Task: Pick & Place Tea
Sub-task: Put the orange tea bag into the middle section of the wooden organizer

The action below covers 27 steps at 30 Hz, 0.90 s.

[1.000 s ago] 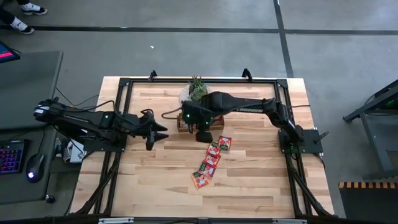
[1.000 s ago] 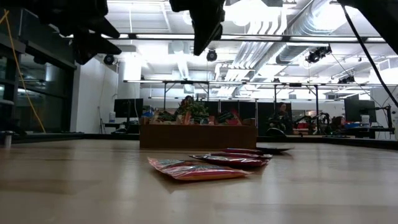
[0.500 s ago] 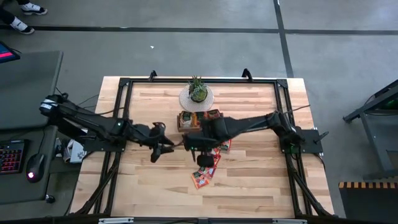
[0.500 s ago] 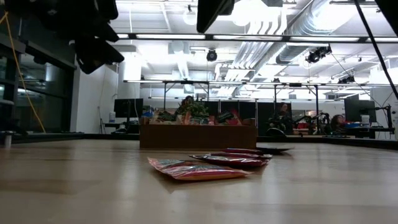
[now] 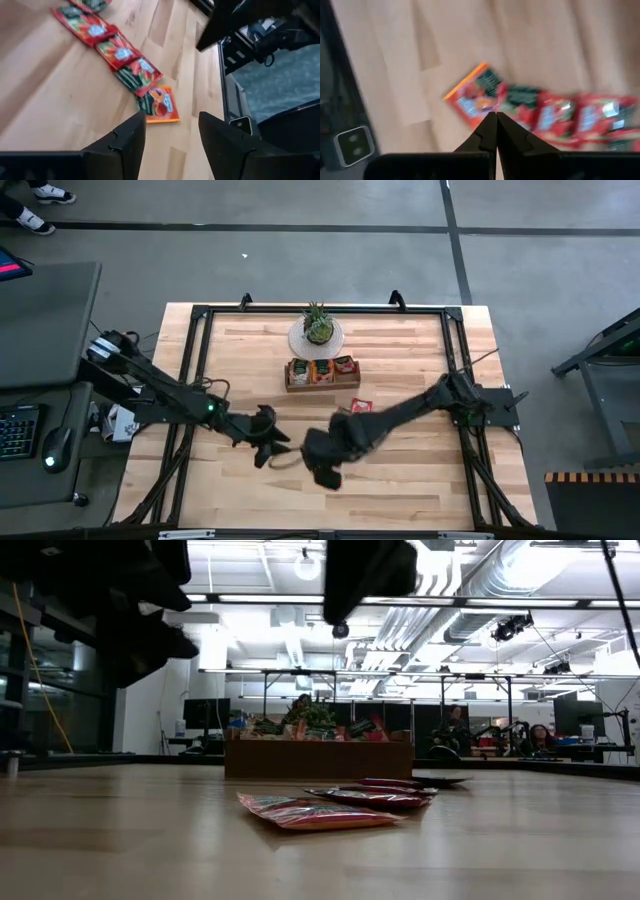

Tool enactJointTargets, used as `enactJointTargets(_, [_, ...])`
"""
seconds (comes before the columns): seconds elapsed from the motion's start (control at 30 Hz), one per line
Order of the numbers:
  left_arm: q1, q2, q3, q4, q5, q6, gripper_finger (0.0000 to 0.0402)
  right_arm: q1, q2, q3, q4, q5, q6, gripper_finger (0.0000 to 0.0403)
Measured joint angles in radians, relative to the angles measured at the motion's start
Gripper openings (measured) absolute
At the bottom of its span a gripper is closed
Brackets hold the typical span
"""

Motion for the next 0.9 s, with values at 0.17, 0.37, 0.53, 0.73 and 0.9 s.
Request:
enactJointTargets(0.17, [-0.051,0.082,0.0,0.077,-0.06,-0.103,0.0181,0.095,-0.093,-0.237,0.289,0.046,0.188,0.0])
enactJointTargets(0.37, [-0.054,0.165,0.0,0.203,-0.083,-0.191,0.0181,0.177,-0.175,-0.523,0.699,0.203,0.386,0.0])
enactJointTargets(0.53, [-0.054,0.229,0.003,0.257,-0.124,-0.229,0.0181,0.226,-0.175,-0.653,0.817,0.32,0.453,0.0])
enactJointTargets(0.73, [-0.054,0.305,0.043,0.259,-0.106,-0.249,0.0181,0.237,-0.172,-0.755,0.896,0.354,0.39,0.0])
enactJointTargets(0.9, [-0.054,0.347,0.084,0.258,-0.082,-0.241,0.0181,0.223,-0.172,-0.771,0.933,0.349,0.222,0.0])
